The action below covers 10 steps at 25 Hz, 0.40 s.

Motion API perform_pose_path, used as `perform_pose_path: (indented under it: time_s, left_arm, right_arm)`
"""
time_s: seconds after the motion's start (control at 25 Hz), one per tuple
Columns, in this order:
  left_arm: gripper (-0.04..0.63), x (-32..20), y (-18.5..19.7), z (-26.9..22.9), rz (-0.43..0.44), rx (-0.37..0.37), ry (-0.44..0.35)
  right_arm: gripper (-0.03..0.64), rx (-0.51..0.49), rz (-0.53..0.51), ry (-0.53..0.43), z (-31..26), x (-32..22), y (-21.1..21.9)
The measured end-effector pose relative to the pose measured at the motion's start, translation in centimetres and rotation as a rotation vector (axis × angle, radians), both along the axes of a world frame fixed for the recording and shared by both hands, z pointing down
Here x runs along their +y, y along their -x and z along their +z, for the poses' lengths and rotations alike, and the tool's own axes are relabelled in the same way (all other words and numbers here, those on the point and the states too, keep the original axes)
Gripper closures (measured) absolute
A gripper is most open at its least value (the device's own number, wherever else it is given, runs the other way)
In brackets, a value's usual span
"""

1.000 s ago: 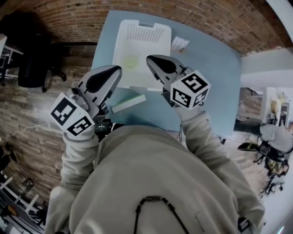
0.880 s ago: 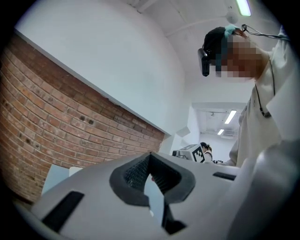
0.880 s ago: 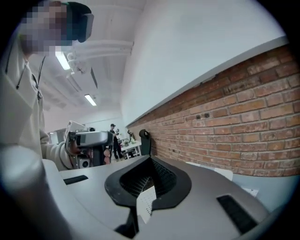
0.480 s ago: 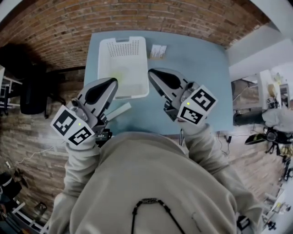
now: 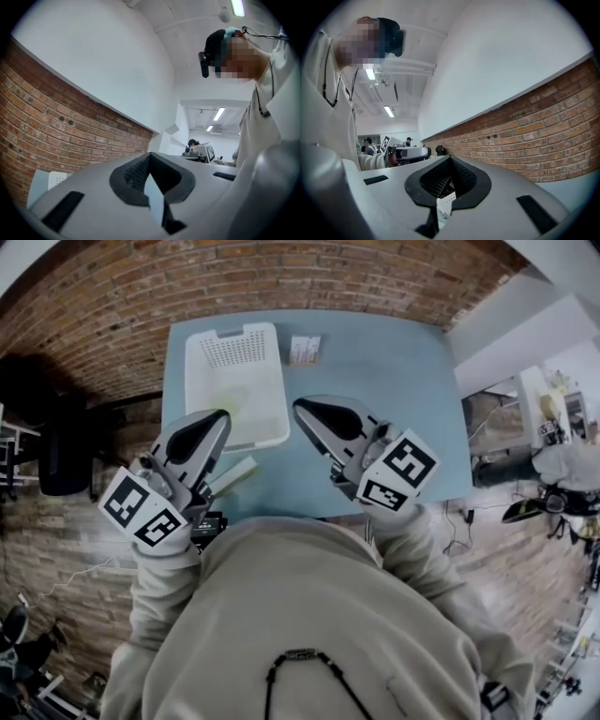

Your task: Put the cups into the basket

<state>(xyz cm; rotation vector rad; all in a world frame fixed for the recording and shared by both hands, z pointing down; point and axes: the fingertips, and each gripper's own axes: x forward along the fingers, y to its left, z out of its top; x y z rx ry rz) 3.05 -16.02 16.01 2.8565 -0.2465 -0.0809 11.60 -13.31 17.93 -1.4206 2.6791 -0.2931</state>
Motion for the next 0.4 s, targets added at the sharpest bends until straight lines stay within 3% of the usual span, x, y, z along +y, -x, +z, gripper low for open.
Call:
perform_pose_path:
  time_s: [0.4]
  left_arm:
    - [0.600,-0.19,-0.98,-0.22,0.026,0.006,-0.009]
  right_arm:
    - [0.606,0.008,0.020,0.002,-0.27,0.35,-0.82]
